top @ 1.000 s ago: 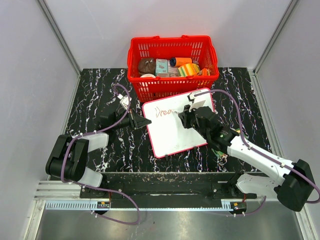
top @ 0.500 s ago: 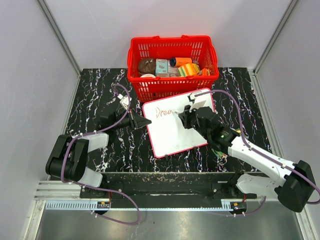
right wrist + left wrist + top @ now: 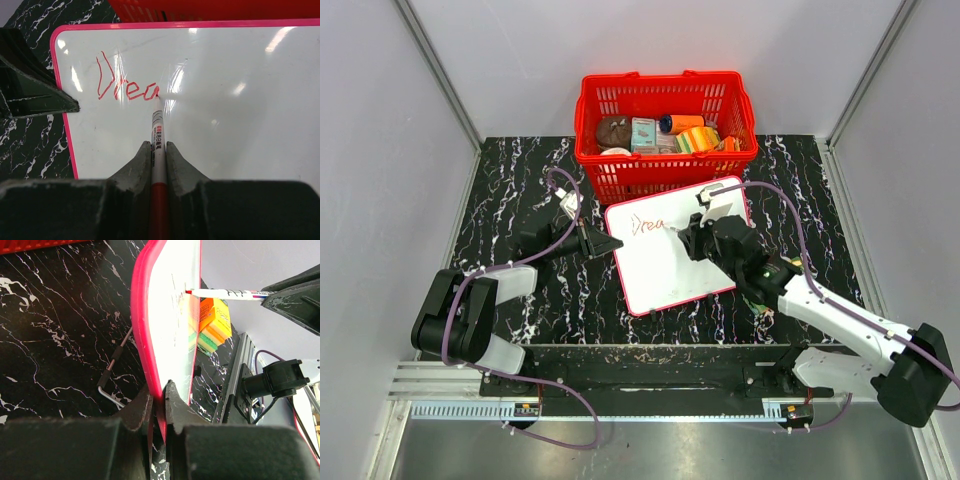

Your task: Write a sentence on the whiteboard

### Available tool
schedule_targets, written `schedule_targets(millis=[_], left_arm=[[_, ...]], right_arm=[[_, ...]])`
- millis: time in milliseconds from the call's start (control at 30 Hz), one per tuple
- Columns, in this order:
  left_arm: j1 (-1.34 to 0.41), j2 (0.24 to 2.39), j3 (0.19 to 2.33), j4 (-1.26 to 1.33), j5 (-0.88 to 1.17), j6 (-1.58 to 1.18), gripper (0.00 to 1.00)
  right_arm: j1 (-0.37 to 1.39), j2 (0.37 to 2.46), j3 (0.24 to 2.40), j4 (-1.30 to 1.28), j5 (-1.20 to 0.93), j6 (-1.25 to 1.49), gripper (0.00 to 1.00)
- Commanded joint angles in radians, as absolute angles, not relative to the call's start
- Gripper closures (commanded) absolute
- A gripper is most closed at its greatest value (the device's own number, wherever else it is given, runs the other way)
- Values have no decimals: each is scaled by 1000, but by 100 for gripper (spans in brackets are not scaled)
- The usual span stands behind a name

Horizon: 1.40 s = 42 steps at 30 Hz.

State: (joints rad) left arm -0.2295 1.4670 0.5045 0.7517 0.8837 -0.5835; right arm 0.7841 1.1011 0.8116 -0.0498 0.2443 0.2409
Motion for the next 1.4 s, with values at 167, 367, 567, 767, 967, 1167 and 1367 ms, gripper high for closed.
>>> schedule_targets(millis=[167, 367, 567, 767, 967, 1167, 1367], left_arm=[[-253, 1457, 523, 739, 867, -423, 100], [-255, 1459, 525, 738, 868, -420, 100], [-255, 1456, 523, 738, 868, -420, 100], [-255, 1456, 523, 738, 868, -422, 100], [-255, 1453, 523, 733, 865, -419, 100], [-255, 1453, 525, 733, 867, -420, 100], [-255, 1453, 525, 733, 865, -419, 100]], right_arm=[[781, 1077, 799, -67, 267, 244, 100], [781, 1068, 804, -60, 275, 245, 100], [781, 1005, 784, 32, 302, 252, 100], [779, 1044, 818, 58, 318, 230, 100], [776, 1071, 833, 60, 305, 225, 100], [776, 1075, 822, 55, 308, 232, 100], [775, 1094, 824, 51, 310, 232, 100]])
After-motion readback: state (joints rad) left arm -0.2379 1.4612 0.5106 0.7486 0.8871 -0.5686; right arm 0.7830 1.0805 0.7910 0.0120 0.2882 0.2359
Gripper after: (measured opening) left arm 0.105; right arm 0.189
